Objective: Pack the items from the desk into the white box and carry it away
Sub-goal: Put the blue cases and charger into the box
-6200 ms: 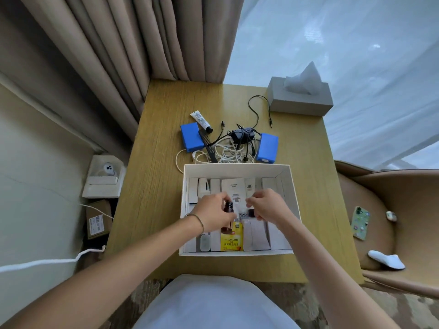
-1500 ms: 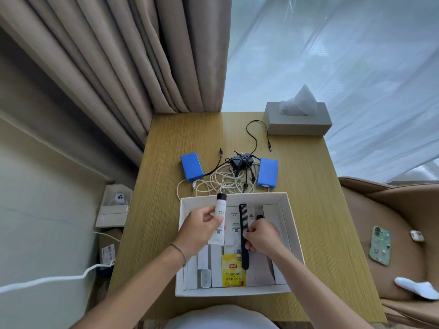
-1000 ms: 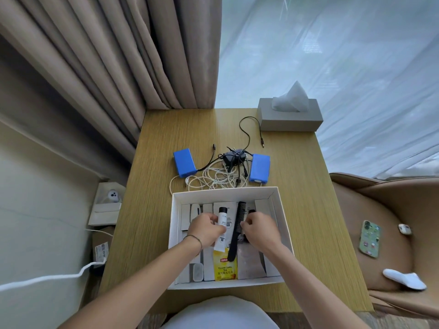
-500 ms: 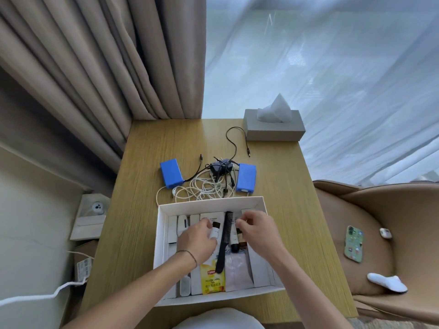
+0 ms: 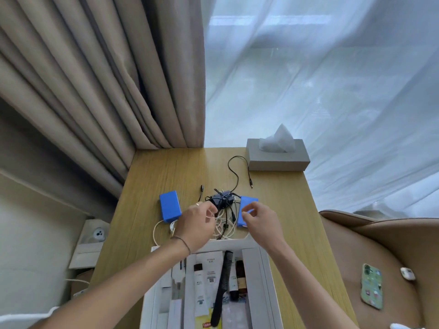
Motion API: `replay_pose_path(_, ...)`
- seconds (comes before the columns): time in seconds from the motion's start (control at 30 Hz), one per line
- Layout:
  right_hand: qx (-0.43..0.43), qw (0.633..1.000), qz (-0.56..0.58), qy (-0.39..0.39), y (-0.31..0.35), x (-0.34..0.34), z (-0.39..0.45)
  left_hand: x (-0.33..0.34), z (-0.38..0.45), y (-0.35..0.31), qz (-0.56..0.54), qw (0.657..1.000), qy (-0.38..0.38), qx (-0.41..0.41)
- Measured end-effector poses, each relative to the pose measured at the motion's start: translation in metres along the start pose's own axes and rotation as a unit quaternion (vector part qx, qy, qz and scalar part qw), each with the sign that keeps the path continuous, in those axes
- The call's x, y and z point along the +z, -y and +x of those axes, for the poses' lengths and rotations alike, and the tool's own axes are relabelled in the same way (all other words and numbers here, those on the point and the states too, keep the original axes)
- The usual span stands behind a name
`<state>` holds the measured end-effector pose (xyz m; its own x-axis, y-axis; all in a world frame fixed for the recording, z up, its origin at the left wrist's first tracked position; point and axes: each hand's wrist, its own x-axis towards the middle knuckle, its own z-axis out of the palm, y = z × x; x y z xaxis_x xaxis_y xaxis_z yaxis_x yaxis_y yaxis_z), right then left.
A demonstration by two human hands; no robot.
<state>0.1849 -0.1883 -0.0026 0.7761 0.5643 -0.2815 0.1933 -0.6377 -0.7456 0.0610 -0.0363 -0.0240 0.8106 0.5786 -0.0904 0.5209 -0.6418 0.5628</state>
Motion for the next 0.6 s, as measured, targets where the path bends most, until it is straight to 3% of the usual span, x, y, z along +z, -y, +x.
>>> replay_pose_path(0.3, 0.029, 0.999, 0.010, 0.040, -0.027, 0.007, 0.038, 0.032, 0.089, 0.044, 0.175, 0.971, 0.085, -0.143)
replay_pose_path(0.43, 0.032, 0.998, 0.037, 0.051, -0.035, 0.011, 0.039, 0.040, 0.108, 0.059, 0.142, 0.958, 0.138, -0.208)
replay_pose_path(0.6, 0.026, 0.996, 0.057, 0.062, -0.037, 0.012, 0.033, 0.040, 0.109, 0.069, 0.117, 0.959, 0.136, -0.221)
